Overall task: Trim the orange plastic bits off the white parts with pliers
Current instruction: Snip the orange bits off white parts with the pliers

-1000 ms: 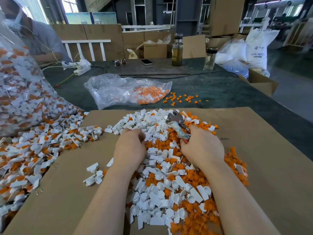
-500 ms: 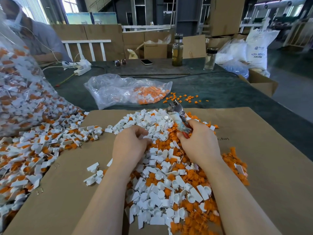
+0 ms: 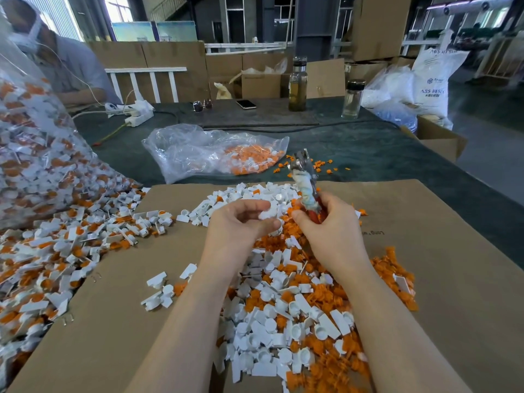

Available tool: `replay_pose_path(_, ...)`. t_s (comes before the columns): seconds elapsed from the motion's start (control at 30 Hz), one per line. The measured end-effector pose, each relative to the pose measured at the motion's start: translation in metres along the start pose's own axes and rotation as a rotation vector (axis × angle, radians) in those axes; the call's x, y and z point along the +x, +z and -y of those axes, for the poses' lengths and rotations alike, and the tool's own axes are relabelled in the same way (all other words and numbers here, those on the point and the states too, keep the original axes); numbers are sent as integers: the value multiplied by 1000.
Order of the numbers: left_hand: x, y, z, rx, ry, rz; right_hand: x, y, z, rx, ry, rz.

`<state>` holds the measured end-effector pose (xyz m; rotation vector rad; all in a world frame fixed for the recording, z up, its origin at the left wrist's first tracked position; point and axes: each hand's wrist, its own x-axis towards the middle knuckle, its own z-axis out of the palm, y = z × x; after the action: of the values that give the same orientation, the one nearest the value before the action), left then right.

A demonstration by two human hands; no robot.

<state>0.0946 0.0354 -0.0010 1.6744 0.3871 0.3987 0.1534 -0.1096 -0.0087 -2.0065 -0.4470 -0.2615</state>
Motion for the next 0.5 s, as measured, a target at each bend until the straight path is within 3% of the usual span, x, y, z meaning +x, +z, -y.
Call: replay_pose_path(0.5, 0, 3, 4, -93, 29, -23, -5, 0, 8, 164, -80, 2)
